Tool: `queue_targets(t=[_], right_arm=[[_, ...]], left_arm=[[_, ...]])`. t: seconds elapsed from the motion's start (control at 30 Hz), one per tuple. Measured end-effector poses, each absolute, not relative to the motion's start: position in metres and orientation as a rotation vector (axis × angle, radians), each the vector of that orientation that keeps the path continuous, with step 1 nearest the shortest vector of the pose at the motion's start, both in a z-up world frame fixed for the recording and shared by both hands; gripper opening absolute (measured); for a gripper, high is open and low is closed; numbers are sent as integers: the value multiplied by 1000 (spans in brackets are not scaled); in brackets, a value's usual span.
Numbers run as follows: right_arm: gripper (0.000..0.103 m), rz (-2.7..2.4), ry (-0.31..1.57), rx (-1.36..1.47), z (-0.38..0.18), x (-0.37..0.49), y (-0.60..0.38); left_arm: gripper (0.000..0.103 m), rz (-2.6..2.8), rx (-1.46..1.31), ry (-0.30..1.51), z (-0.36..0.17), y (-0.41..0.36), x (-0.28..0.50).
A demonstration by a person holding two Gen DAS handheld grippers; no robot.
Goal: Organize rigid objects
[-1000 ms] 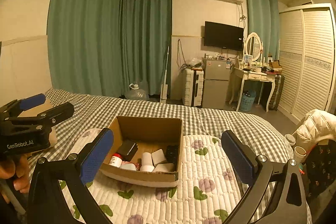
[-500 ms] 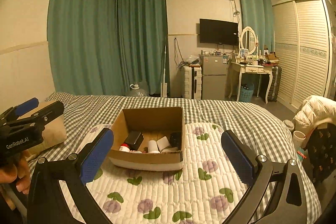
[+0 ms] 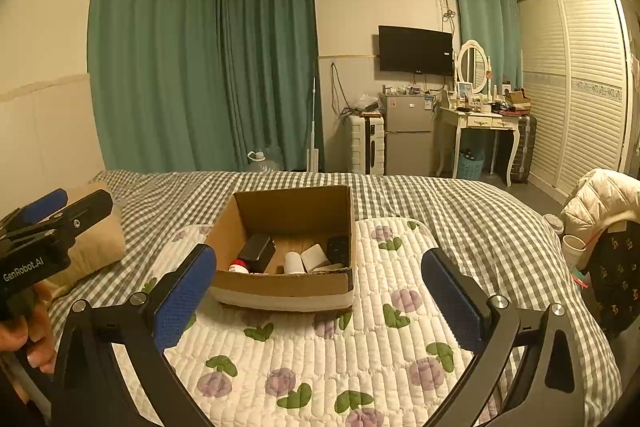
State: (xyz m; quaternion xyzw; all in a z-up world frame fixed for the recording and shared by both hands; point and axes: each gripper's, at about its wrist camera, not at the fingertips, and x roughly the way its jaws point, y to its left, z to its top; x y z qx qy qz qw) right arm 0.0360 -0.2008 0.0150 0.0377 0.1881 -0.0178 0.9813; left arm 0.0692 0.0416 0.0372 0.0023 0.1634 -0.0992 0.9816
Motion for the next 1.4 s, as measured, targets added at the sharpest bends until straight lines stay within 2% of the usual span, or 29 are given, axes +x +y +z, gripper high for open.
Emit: queue_targets(t=[1.4], right_arm=[[103, -47, 368, 42, 20, 31, -204]], left_arm=[[103, -208, 40, 348, 32, 30, 66]])
